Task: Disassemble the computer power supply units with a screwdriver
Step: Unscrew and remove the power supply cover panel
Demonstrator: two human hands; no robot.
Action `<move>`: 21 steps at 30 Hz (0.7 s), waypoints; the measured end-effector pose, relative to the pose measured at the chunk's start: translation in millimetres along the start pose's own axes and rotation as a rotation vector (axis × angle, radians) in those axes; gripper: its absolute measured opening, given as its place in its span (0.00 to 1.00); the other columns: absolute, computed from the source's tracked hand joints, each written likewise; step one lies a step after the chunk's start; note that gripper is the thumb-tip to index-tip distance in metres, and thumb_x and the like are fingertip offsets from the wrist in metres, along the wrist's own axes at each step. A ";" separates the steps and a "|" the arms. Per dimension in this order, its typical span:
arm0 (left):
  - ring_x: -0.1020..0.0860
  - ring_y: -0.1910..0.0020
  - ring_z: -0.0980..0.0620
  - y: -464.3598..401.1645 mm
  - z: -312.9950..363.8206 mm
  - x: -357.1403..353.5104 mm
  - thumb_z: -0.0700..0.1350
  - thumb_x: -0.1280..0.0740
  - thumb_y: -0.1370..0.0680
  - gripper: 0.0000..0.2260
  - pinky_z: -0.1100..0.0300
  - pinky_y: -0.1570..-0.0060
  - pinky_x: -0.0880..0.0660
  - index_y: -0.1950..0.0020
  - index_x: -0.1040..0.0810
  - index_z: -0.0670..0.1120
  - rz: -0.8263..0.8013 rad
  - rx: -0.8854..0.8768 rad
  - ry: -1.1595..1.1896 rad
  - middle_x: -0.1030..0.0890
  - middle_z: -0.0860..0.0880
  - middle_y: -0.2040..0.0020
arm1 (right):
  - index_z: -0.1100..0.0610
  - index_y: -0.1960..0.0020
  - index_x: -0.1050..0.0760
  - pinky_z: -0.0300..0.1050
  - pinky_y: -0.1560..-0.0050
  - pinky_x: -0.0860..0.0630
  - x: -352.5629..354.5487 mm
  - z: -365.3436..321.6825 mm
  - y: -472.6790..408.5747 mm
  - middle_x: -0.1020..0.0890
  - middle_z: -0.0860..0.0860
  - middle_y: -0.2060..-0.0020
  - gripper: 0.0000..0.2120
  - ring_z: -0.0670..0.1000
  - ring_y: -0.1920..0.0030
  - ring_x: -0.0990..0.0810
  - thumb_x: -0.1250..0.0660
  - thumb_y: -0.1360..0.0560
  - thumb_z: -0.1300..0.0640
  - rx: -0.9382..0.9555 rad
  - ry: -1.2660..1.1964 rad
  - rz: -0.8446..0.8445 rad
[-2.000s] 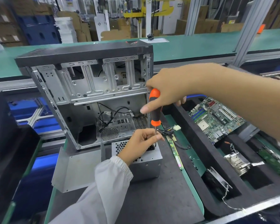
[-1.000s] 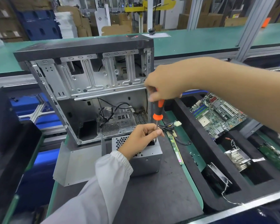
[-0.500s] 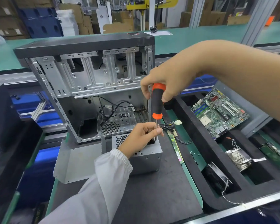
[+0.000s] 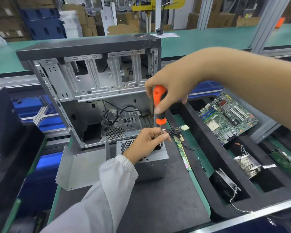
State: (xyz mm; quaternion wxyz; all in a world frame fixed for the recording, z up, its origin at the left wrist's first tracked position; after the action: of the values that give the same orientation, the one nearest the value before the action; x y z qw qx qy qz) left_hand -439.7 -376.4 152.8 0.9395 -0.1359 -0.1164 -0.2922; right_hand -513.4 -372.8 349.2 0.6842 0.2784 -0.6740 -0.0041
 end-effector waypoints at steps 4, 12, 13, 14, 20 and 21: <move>0.43 0.76 0.58 0.6 -0.3 0.5 0.48 0.37 0.18 0.13 0.72 0.73 0.43 0.56 0.17 0.45 0.005 0.008 -0.008 0.42 0.56 0.75 | 0.58 0.54 0.31 0.41 0.73 0.24 -7.1 4.3 -11.1 0.18 0.56 0.70 0.24 0.52 0.75 0.18 0.38 0.25 0.36 -0.102 0.126 0.150; 0.43 0.73 0.53 -1.6 -1.4 -0.1 0.50 0.36 0.18 0.12 0.67 0.71 0.43 0.56 0.17 0.48 -0.005 -0.006 0.009 0.40 0.46 0.73 | 0.50 0.50 0.28 0.42 0.66 0.24 -5.5 4.6 -3.2 0.24 0.50 0.61 0.10 0.42 0.75 0.21 0.29 0.26 0.57 0.031 -0.008 -0.022; 0.44 0.73 0.53 -2.0 -1.4 -0.4 0.50 0.36 0.18 0.12 0.67 0.71 0.44 0.56 0.17 0.48 -0.004 -0.005 0.010 0.41 0.48 0.73 | 0.51 0.50 0.28 0.43 0.65 0.22 -7.4 4.5 -4.0 0.23 0.51 0.61 0.10 0.41 0.76 0.22 0.28 0.27 0.52 0.032 -0.032 -0.007; 0.44 0.72 0.53 -2.0 -1.2 -0.7 0.50 0.36 0.18 0.12 0.66 0.70 0.44 0.56 0.17 0.48 -0.004 -0.004 0.005 0.41 0.50 0.73 | 0.53 0.50 0.28 0.44 0.66 0.20 -8.1 4.9 -4.9 0.21 0.51 0.63 0.12 0.42 0.76 0.20 0.29 0.27 0.49 0.022 -0.051 0.027; 0.41 0.71 0.53 -1.2 -0.3 8.8 0.44 0.32 0.21 0.07 0.68 0.63 0.36 0.49 0.17 0.42 -0.024 0.019 0.024 0.42 0.47 0.71 | 0.53 0.53 0.27 0.43 0.61 0.20 -7.2 8.8 -8.8 0.19 0.50 0.69 0.01 0.49 0.72 0.17 0.36 0.23 0.57 0.005 0.010 0.160; 0.39 0.72 0.56 -1.4 -0.3 12.6 0.42 0.32 0.21 0.06 0.70 0.62 0.34 0.49 0.18 0.40 -0.040 0.020 0.005 0.43 0.49 0.71 | 0.54 0.52 0.27 0.43 0.60 0.20 -7.0 10.8 -7.9 0.18 0.50 0.68 0.01 0.49 0.71 0.17 0.36 0.23 0.56 0.001 0.002 0.156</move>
State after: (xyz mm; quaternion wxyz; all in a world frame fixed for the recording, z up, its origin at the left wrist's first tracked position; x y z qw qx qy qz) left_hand -430.4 -384.1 156.5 0.9350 -0.1233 -0.1198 -0.3103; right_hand -521.0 -380.9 339.1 0.6832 0.2252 -0.6929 0.0497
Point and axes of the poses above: each hand's wrist, its own y-axis away from the middle knuckle, its own x-axis out of the back of the hand, z = x × y, the point moved 5 cm from there along -y, towards the middle knuckle
